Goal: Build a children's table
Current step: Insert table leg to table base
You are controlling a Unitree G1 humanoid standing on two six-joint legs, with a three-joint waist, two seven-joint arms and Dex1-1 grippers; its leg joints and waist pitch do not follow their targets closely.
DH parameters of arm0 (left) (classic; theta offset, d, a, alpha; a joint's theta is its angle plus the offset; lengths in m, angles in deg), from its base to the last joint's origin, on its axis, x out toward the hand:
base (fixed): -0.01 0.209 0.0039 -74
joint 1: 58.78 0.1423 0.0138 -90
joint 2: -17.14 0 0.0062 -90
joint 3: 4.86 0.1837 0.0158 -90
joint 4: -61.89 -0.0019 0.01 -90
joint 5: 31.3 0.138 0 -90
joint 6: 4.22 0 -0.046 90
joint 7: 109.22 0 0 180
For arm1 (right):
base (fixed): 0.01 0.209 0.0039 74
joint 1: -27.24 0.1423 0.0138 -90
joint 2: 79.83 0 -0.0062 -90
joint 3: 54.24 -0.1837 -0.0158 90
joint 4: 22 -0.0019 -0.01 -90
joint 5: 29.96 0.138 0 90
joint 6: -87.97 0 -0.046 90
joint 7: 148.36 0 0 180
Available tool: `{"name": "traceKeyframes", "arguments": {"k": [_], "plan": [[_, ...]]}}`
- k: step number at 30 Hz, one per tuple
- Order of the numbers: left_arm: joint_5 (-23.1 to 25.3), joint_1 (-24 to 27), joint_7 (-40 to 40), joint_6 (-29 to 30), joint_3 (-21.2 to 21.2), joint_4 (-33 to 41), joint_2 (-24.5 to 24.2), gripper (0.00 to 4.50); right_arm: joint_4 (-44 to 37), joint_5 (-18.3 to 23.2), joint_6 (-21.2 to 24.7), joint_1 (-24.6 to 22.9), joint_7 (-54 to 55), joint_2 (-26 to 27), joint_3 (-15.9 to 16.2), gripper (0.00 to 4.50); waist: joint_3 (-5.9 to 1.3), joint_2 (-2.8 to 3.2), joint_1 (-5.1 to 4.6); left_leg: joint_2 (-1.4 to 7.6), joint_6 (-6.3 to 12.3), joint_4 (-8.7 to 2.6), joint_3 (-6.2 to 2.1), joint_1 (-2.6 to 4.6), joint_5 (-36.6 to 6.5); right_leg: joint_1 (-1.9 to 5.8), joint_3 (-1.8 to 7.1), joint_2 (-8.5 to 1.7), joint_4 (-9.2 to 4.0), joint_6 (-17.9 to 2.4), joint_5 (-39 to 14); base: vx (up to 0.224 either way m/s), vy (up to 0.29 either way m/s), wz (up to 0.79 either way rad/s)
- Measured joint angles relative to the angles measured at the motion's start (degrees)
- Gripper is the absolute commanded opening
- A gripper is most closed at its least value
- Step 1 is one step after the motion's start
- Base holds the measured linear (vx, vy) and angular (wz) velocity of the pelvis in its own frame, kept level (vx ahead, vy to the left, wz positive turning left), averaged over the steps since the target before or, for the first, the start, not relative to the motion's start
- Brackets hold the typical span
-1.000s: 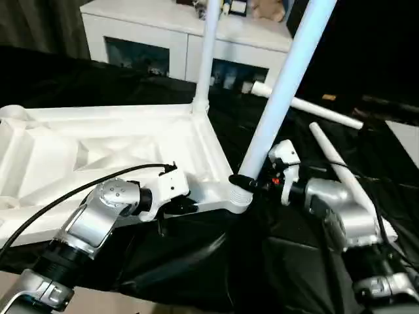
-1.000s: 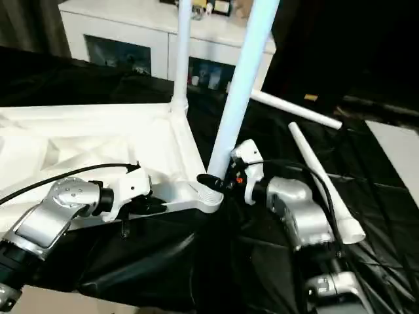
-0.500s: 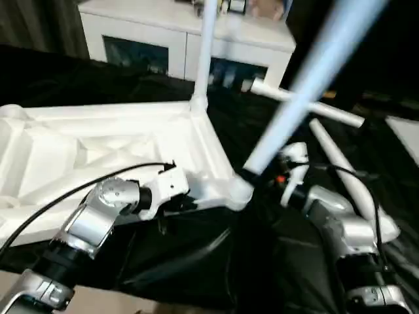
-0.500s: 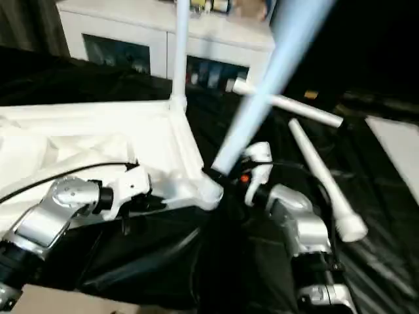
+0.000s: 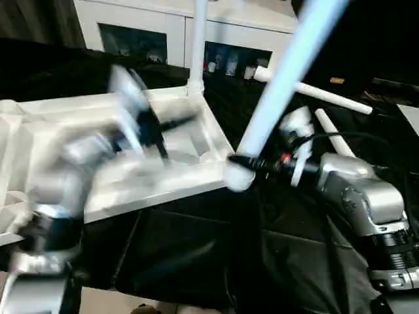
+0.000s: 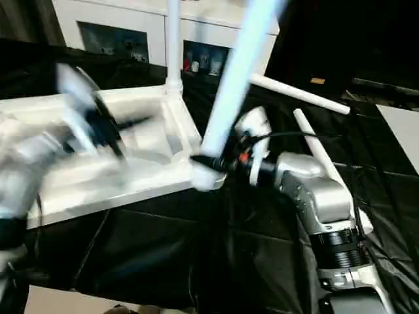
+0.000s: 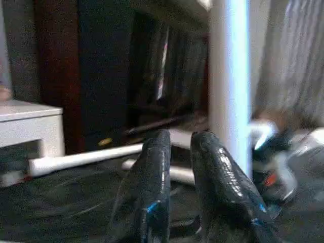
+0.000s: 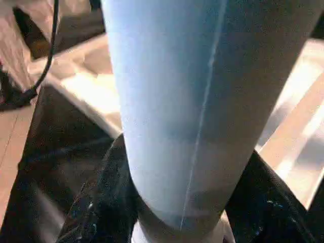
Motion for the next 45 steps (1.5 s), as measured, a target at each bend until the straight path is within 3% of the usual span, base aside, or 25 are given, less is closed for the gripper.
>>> {"name": "traceKeyframes", "arguments": {"k": [6,16,24,25,28,30,33,35,39,40,45], "plan": [[-2.78,0.04,-2.12,5.31,2.80,4.31,4.22,1.57,-2.33,-0.04,2.09,0.74,-0.39,1.39,3.43,1.84,0.03,-0.12,0.89,0.01,0.03,0.24,0.02,-0.08,0.11,0.00,-0.05,-0.10,0.26,0.01,0.01,0.000,0.000,0.00],[-3.91,0.14,-4.84,9.97,6.84,5.80,7.33,2.39,-4.98,-0.20,4.01,0.88,-0.90,0.60,6.49,1.84,0.02,-0.13,0.72,0.02,0.00,0.42,-0.07,-0.08,0.16,0.00,-0.05,-0.11,0.47,0.05,0.04,0.000,0.000,0.00],[-2.01,0.13,-5.92,9.55,10.32,5.81,7.65,2.90,-6.64,-0.94,4.11,0.36,-1.60,0.34,9.20,1.84,0.02,-0.14,0.73,0.02,0.01,0.51,-0.15,-0.10,0.16,0.01,-0.05,-0.11,0.52,0.07,0.05,0.000,0.000,0.00],[-2.16,0.14,-5.79,9.66,10.31,5.84,7.39,2.58,-6.64,-0.95,4.11,0.36,-1.60,0.32,9.20,1.84,0.02,-0.14,0.73,0.02,0.01,0.51,-0.15,-0.09,0.16,0.01,-0.05,-0.11,0.53,0.07,0.06,0.000,0.000,0.00],[-3.24,0.14,-5.82,10.86,9.65,6.03,7.08,2.53,-6.64,-0.95,4.11,0.36,-1.59,0.23,9.20,1.84,0.02,-0.14,0.71,0.02,0.01,0.55,-0.16,-0.09,0.16,0.02,-0.05,-0.11,0.54,0.09,0.08,0.000,0.000,0.00],[-3.30,0.13,-6.03,11.19,9.42,6.05,6.79,2.09,-6.64,-0.91,4.11,0.37,-1.60,0.24,9.20,1.84,0.01,-0.15,0.72,0.02,0.00,0.56,-0.17,-0.10,0.16,0.03,-0.05,-0.11,0.54,0.10,0.10,0.000,0.000,0.00],[-3.09,0.13,-6.39,11.00,9.24,6.09,6.17,2.16,-6.37,-0.72,4.10,0.38,-1.46,0.30,9.12,1.84,0.01,-0.15,0.71,0.02,0.01,0.58,-0.18,-0.10,0.17,0.03,-0.05,-0.11,0.54,0.11,0.14,0.000,0.000,0.00],[-3.12,0.12,-6.73,10.86,9.21,6.09,6.30,1.88,-6.27,-0.73,4.10,0.46,-1.14,0.43,9.04,1.84,0.01,-0.15,0.73,0.02,0.01,0.60,-0.18,-0.10,0.18,0.03,-0.05,-0.11,0.55,0.12,0.15,0.000,0.000,0.00],[-3.26,-0.12,-8.51,10.84,8.15,5.99,7.04,1.82,-5.56,-0.46,4.07,1.00,-0.55,1.46,8.29,1.84,0.00,-0.16,0.76,0.02,0.01,0.62,-0.18,-0.11,0.18,0.04,-0.05,-0.11,0.55,0.12,0.19,0.000,0.000,0.00],[-3.30,-0.31,-9.03,10.84,7.93,5.97,7.34,1.78,-5.44,-0.16,4.08,1.01,-0.48,1.73,7.83,2.40,0.00,-0.17,0.80,0.02,0.02,0.63,-0.18,-0.11,0.18,0.04,-0.05,-0.11,0.55,0.12,0.20,0.000,0.000,0.00],[-3.73,-2.84,-13.70,11.37,5.75,4.53,8.13,1.78,-5.14,1.10,4.59,2.32,1.30,2.92,4.96,2.83,-0.01,-0.18,0.78,0.02,0.00,0.69,-0.21,-0.10,0.19,0.08,-0.05,-0.11,0.56,0.13,0.27,0.000,0.000,0.00]]}}
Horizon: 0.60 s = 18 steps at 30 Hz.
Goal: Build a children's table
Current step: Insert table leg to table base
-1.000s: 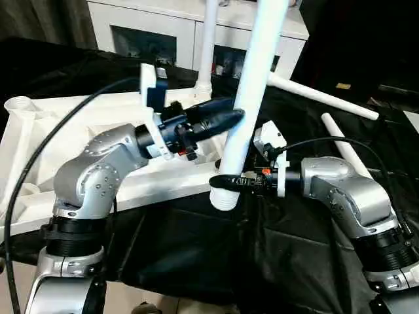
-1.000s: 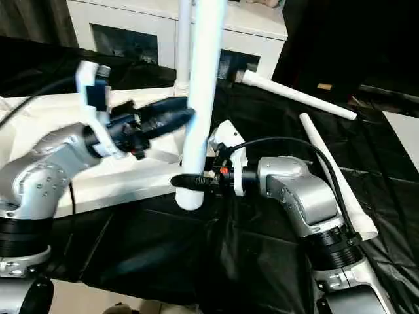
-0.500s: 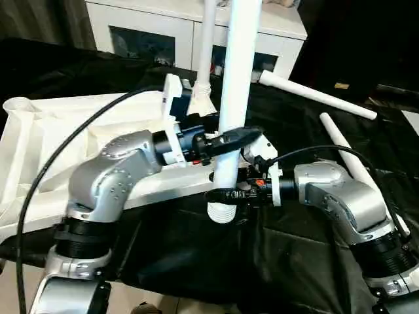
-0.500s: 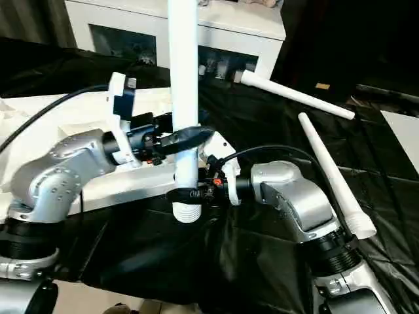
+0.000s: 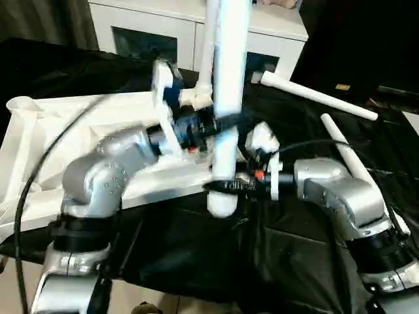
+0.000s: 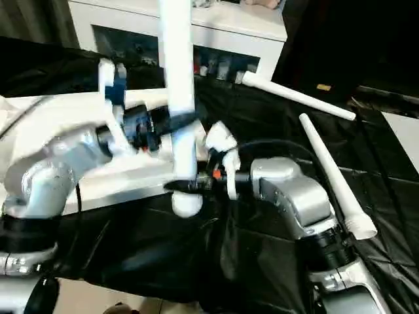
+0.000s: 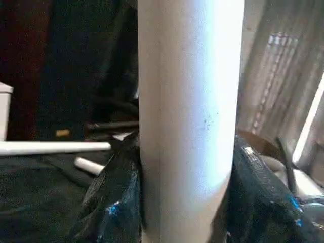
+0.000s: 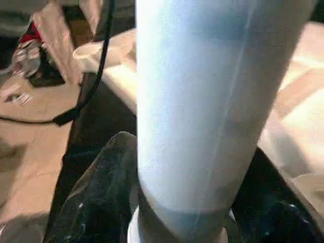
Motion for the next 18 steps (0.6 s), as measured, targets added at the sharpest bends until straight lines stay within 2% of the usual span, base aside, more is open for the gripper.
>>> {"name": "traceKeyframes", "arguments": {"k": [6,11,12,13,18], "plan": [[-0.79,-2.85,-5.78,3.07,-3.13,-2.03,0.42,1.78,0.04,5.30,4.12,0.50,1.12,0.81,-5.67,3.31,0.00,0.00,0.09,0.00,0.01,0.09,-0.03,-0.05,0.00,-0.01,-0.02,0.00,0.01,0.00,0.02,0.000,0.000,0.00],[-0.69,-4.55,-12.34,5.96,-6.78,-4.69,0.41,1.78,0.57,10.86,8.54,3.99,2.12,0.98,-11.97,3.72,-0.02,0.01,0.04,0.00,0.02,0.16,-0.09,-0.05,0.01,0.02,-0.05,0.00,0.03,-0.01,0.05,0.000,0.000,0.00],[-0.69,-4.55,-12.65,6.19,-6.81,-4.87,0.42,1.78,0.57,11.47,9.04,4.22,2.18,0.81,-12.12,3.72,-0.02,0.01,0.09,0.00,0.02,0.15,-0.10,-0.06,0.01,0.01,-0.05,0.00,0.03,-0.01,0.05,0.000,0.000,0.00],[-0.70,-4.55,-12.85,6.42,-6.81,-4.87,0.46,1.78,0.57,11.82,9.76,4.26,2.26,0.78,-12.14,4.01,-0.02,0.01,0.10,0.00,0.02,0.15,-0.10,-0.06,0.01,0.02,-0.06,0.00,0.03,-0.01,0.05,0.000,0.000,0.00],[-0.73,-4.55,-13.85,7.04,-6.82,-4.86,0.85,1.78,0.58,12.25,12.80,4.27,2.97,0.85,-11.86,4.14,-0.02,0.01,0.48,0.00,0.02,0.16,-0.12,-0.09,0.02,0.02,-0.09,0.00,0.02,-0.01,0.05,0.000,0.000,0.00]]}}
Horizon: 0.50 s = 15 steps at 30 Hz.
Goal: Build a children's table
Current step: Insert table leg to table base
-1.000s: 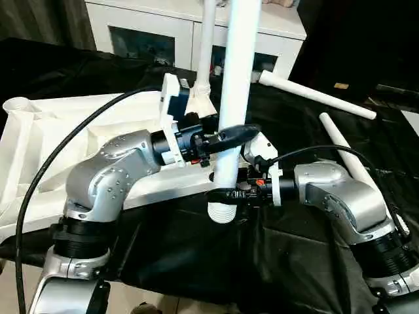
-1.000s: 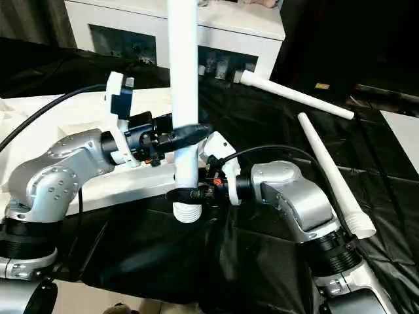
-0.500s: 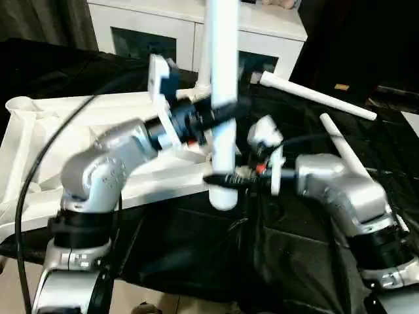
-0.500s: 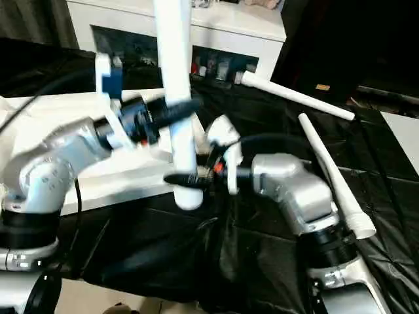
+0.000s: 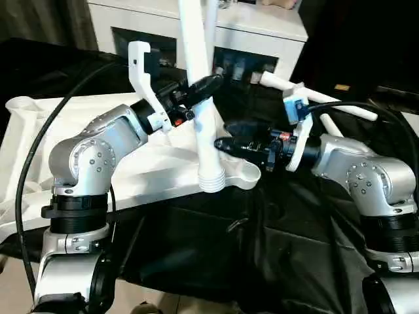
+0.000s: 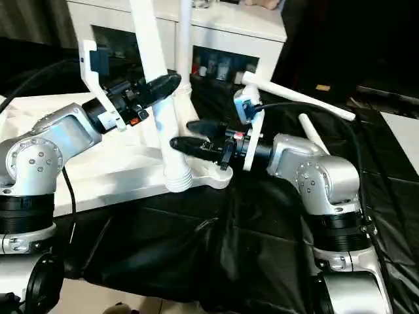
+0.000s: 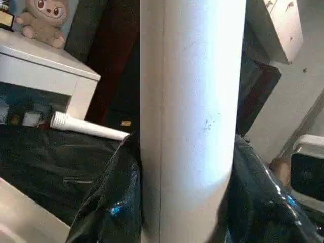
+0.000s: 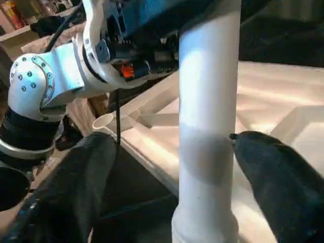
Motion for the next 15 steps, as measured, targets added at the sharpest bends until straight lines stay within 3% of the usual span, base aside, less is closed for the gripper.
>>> {"name": "traceKeyframes", "arguments": {"k": [13,15], "plan": [[0.87,-0.04,-0.04,0.36,2.19,1.19,-0.73,1.78,3.52,-7.13,-0.39,1.18,9.15,4.90,6.70,4.14,0.00,0.00,0.22,0.00,-0.11,0.00,-0.07,-0.04,0.07,0.00,-0.06,0.00,0.00,0.01,0.04,0.000,0.000,0.00],[1.12,-0.04,0.48,0.30,2.58,1.33,-0.90,1.78,3.52,-7.13,-0.25,1.25,9.34,4.90,6.87,3.86,0.00,0.00,0.35,0.00,-0.11,-0.01,-0.06,-0.04,0.07,0.00,-0.06,0.00,-0.01,0.01,0.04,0.000,0.000,0.00]]}}
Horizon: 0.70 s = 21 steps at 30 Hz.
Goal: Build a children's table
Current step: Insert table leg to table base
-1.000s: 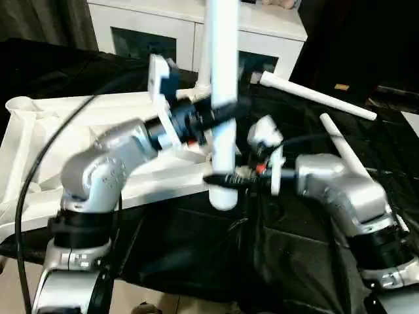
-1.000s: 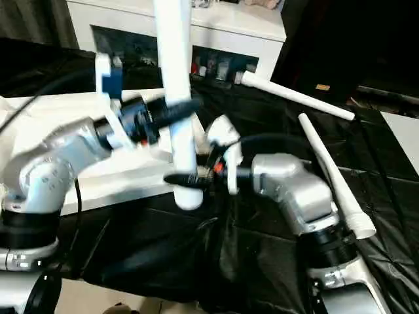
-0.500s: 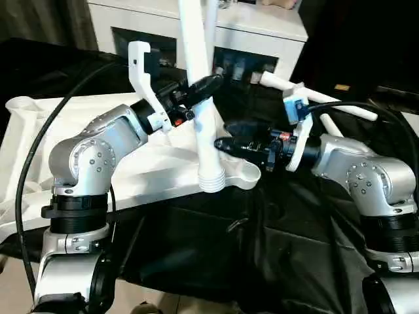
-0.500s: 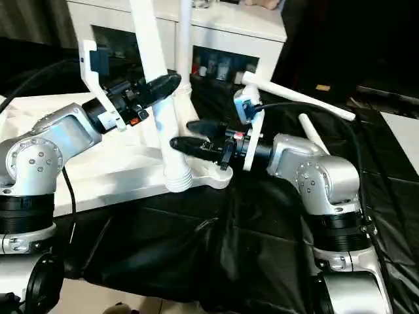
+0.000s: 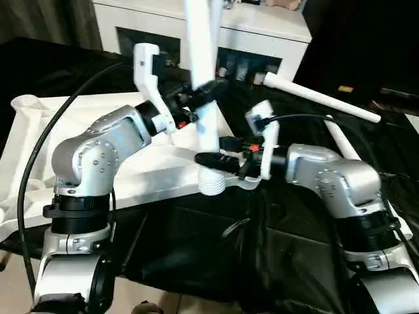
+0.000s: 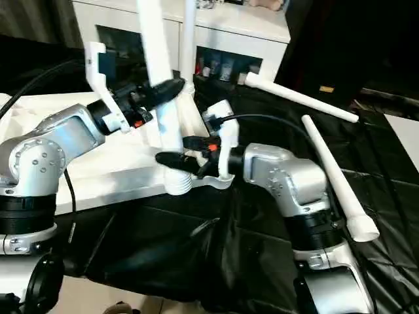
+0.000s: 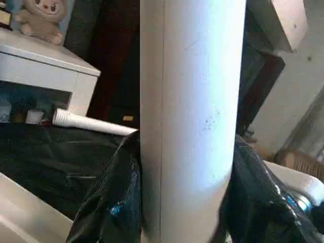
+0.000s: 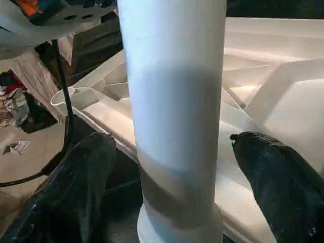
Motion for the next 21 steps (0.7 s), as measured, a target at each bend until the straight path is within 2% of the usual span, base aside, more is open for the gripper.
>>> {"name": "traceKeyframes", "arguments": {"k": [4,5,7,8,12,14,17,19,21], "plan": [[0.04,0.00,0.64,0.00,0.27,0.12,-0.53,1.78,0.21,0.00,0.66,0.01,0.09,-0.03,0.00,3.76,0.00,0.00,0.10,0.00,-0.01,0.00,0.00,0.01,0.00,0.00,0.00,0.00,0.01,0.00,0.00,0.000,0.000,0.00],[0.04,0.00,1.10,0.00,0.61,0.28,-0.75,1.78,0.48,0.00,0.67,0.02,0.00,-0.04,0.00,3.48,0.00,0.00,0.14,0.00,-0.01,0.00,0.00,0.02,0.01,0.01,0.00,0.00,0.01,0.00,0.01,0.000,0.000,0.00],[0.04,0.01,1.47,-0.02,0.81,0.74,-0.75,1.78,1.01,0.01,0.87,0.14,-0.25,-0.07,0.00,3.37,0.00,0.00,0.16,0.00,-0.01,0.00,0.00,0.01,0.01,0.00,0.00,0.00,0.01,0.01,0.01,0.000,0.000,0.00],[0.03,0.01,1.73,-0.10,0.99,0.89,-0.76,1.78,1.01,0.03,0.99,0.21,-0.49,-0.14,0.00,3.15,0.00,0.00,0.19,0.00,-0.02,0.00,0.00,0.02,0.01,0.01,0.00,0.00,0.01,0.01,0.01,0.000,0.000,0.00],[0.03,0.01,2.71,-0.23,1.59,1.09,-0.80,1.78,1.02,0.11,1.06,0.56,-0.78,-0.18,0.08,2.92,0.00,0.00,0.22,0.00,-0.03,0.00,0.00,0.02,0.01,0.01,-0.01,0.00,0.01,0.01,0.01,0.000,0.000,0.00],[0.03,0.00,2.86,-0.24,1.81,1.09,-0.79,1.78,1.07,0.14,1.06,0.61,-1.18,-0.17,0.13,2.59,0.00,0.00,0.22,0.00,-0.03,0.00,0.00,0.01,0.02,0.01,-0.01,0.00,0.01,0.01,0.01,0.000,0.000,0.00],[0.04,0.03,3.37,-0.24,1.87,1.16,-0.88,1.78,1.25,0.18,1.05,0.68,-1.77,-0.07,0.24,2.47,0.00,0.00,0.22,0.00,-0.03,0.00,0.00,0.02,0.02,0.01,-0.01,0.00,0.01,0.01,0.01,0.000,0.000,0.00],[0.07,0.14,3.48,-0.28,2.18,1.45,-1.01,1.78,1.36,0.18,1.05,0.76,-2.00,0.04,0.45,2.16,0.00,0.00,0.22,0.00,-0.03,0.00,0.00,0.02,0.02,0.01,-0.01,0.00,0.02,0.01,0.01,0.000,0.000,0.00],[0.11,0.44,3.89,-0.31,2.56,1.93,-1.36,1.78,1.44,0.16,1.05,0.80,-2.50,0.03,0.85,2.08,0.00,0.00,0.21,0.00,-0.03,0.00,0.00,0.01,0.02,0.00,-0.01,0.00,0.02,0.01,0.01,0.000,0.000,0.00]]}}
